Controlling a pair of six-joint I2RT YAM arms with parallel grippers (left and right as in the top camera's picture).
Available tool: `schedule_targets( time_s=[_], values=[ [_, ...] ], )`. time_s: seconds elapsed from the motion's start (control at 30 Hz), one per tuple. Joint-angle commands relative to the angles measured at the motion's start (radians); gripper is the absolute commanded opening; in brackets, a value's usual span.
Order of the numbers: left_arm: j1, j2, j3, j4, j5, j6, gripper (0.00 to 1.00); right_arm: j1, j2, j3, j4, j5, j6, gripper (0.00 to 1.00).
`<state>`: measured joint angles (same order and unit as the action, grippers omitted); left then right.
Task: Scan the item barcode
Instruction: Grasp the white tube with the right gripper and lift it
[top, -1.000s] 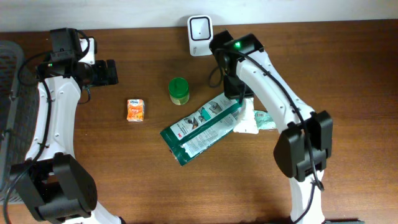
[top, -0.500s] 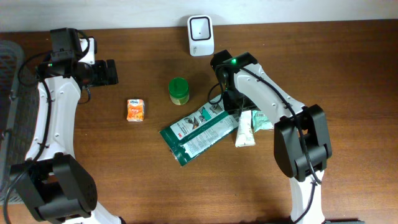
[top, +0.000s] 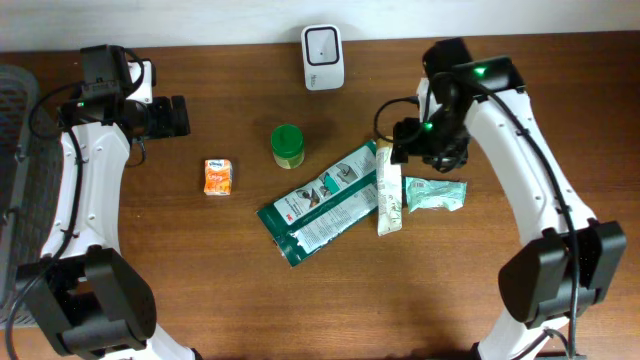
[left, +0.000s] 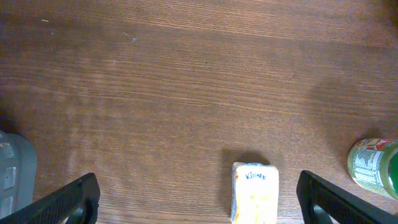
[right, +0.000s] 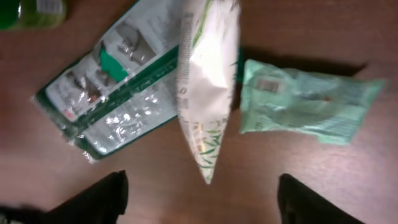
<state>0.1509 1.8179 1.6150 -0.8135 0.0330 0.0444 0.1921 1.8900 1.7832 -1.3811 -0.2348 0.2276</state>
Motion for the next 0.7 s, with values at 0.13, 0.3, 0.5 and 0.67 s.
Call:
schedule_targets(
  time_s=[0.13, 0.3, 0.5, 0.67],
  values=[
    [0.001, 0.007, 0.02, 0.002, -0.003, 0.005, 0.99, 0.012, 0.03, -0.307, 0.205, -0.197, 0.005, 0.76],
    [0.001, 0.007, 0.02, 0.002, -0.003, 0.005, 0.99, 0.012, 0.034, -0.411, 0.344, -0.203, 0.024, 0.76],
    [0.001, 0.007, 0.02, 0.002, -0.003, 0.005, 0.99, 0.01, 0.083, -0.454, 0.419, -0.195, 0.039, 0.76],
    [0.001, 0.007, 0.02, 0.002, -0.003, 0.005, 0.99, -0.01, 0.112, -0.455, 0.436, -0.2, 0.039, 0.72]
  ],
)
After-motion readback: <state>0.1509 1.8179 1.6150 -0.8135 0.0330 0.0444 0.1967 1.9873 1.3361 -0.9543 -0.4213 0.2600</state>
